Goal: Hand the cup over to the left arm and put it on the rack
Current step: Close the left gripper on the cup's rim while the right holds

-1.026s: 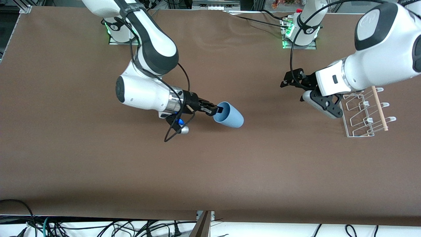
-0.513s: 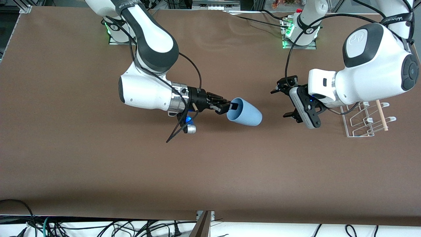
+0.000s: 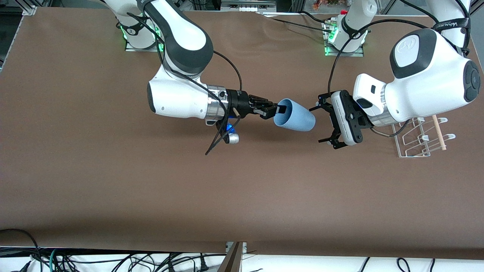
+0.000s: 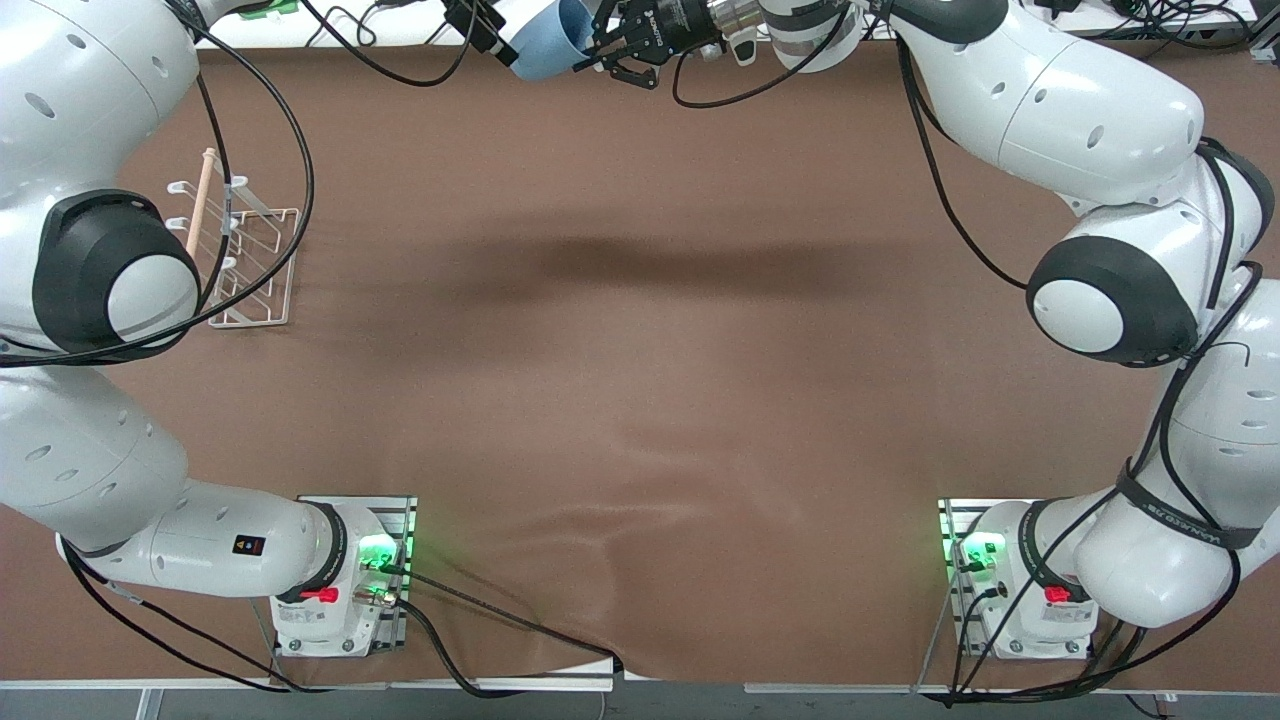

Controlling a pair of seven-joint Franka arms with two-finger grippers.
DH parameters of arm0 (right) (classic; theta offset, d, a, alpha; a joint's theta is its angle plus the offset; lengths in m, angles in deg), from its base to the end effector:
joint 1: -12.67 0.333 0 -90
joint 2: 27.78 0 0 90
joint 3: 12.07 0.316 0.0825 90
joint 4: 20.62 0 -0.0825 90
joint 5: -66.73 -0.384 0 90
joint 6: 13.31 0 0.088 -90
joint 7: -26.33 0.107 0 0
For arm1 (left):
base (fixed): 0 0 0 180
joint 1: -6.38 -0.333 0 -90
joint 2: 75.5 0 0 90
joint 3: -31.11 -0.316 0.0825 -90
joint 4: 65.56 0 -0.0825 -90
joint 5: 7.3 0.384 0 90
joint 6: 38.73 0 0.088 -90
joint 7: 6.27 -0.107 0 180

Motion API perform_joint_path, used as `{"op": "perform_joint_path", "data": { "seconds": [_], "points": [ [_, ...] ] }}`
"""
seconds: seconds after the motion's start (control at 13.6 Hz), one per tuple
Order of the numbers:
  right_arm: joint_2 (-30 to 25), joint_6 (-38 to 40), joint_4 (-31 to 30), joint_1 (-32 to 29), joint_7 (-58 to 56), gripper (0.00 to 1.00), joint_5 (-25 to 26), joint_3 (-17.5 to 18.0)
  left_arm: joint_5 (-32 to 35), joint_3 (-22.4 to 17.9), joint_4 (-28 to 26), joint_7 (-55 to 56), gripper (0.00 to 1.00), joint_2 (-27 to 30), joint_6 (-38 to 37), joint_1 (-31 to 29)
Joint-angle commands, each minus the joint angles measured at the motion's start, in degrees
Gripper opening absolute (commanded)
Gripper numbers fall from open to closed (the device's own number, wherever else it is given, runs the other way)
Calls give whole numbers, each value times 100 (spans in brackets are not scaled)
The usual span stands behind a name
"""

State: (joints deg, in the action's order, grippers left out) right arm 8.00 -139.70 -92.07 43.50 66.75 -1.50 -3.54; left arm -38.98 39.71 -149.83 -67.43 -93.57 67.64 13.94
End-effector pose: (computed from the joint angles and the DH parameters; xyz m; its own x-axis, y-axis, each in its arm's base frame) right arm 0.5936 0.4859 0.4607 0.7345 -0.1974 -0.6492 -0.6711 -0.3531 -0.6519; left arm 0.6326 -0.2118 0.5210 0.3753 -0.7829 0.4962 -0.9257 -0.2891 0.2440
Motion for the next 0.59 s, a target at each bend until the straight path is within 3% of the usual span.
{"op": "perform_joint_path", "data": {
  "seconds": [0.0, 0.51],
  "points": [
    [131, 114, 210, 10, -8, 0, -148, 79, -128, 133, 138, -291, 100, -91, 235, 79],
    [289, 114, 429, 19, 18, 0, -148, 79, -137, 327, 51, -1205, 100, -178, 235, 70]
  ]
}}
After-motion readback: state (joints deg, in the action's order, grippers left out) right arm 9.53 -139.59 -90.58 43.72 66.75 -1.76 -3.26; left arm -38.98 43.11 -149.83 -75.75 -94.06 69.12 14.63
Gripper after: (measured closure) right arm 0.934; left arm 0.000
